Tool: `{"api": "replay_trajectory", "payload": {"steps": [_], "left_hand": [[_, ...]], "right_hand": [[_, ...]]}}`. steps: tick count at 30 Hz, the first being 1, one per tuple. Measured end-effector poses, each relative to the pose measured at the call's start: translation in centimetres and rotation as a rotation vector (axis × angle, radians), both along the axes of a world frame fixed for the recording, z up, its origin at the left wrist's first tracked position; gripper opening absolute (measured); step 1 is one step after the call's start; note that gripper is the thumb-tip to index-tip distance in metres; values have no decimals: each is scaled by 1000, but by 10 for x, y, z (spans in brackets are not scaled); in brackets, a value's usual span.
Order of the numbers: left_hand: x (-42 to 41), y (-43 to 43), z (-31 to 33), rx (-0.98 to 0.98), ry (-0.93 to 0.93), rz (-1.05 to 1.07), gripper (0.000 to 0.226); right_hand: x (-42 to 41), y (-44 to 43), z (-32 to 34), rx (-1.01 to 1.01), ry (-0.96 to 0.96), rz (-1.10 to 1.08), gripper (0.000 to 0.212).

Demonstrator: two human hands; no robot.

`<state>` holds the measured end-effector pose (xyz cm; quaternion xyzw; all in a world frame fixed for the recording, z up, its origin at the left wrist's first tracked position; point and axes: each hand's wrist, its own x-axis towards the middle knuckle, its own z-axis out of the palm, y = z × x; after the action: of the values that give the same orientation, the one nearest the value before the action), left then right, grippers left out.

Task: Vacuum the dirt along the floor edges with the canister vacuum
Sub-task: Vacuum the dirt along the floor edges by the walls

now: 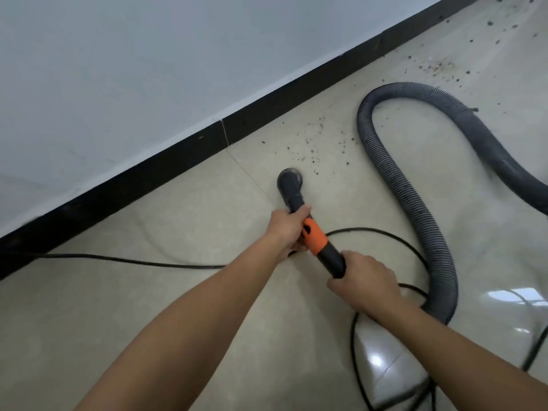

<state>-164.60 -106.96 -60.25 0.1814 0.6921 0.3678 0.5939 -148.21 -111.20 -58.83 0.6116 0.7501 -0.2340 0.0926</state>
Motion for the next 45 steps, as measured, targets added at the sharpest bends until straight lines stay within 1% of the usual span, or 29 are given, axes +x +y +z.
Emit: {"api": "replay_trajectory", "payload": {"steps": [5,11,14,17,21,24,26,29,32,34,37,41,43,45], "left_hand": [[-4,-60,-1,-114,-14,-141,35],[-9,-24,-3,-86,50,-55,39],[-18,-32,-2,-108,69,-45,38],[-37,-49,-2,-128,99,38,36],[-63,-50,0,-102,122,197,29],[-66,-45,7,-70,113,297,28],[-65,-45,14,-63,83,304,28],[-49,-56,18,-114,-16,191,35],[-3,-77,14,-180,-187,118,40],[33,-89,10,-199,-259,87,39],[70,-108,8,-264,-344,66,40],[96,-139,13,-400,-473,-43,42],[109,-141,12,-398,-496,-108,46],[123,-132,7,-377,-474,-148,47]], "right_hand": [[19,-53,-12,-50,33,95,20],[4,-18,-20,-13,52,81,20],[5,-24,-15,-13,82,111,24],[22,-42,-16,-51,123,146,34],[27,-31,-17,-121,172,202,51],[14,-18,-7,-45,178,271,56],[17,-16,3,-7,159,278,54],[42,-16,16,-60,77,300,44],[63,-24,19,-104,-17,326,29],[77,-33,16,-116,-51,324,24],[109,-44,21,-150,-106,308,23],[150,-59,28,-188,-154,367,27],[165,-64,25,-196,-159,332,29],[181,-70,21,-180,-177,273,35]]}}
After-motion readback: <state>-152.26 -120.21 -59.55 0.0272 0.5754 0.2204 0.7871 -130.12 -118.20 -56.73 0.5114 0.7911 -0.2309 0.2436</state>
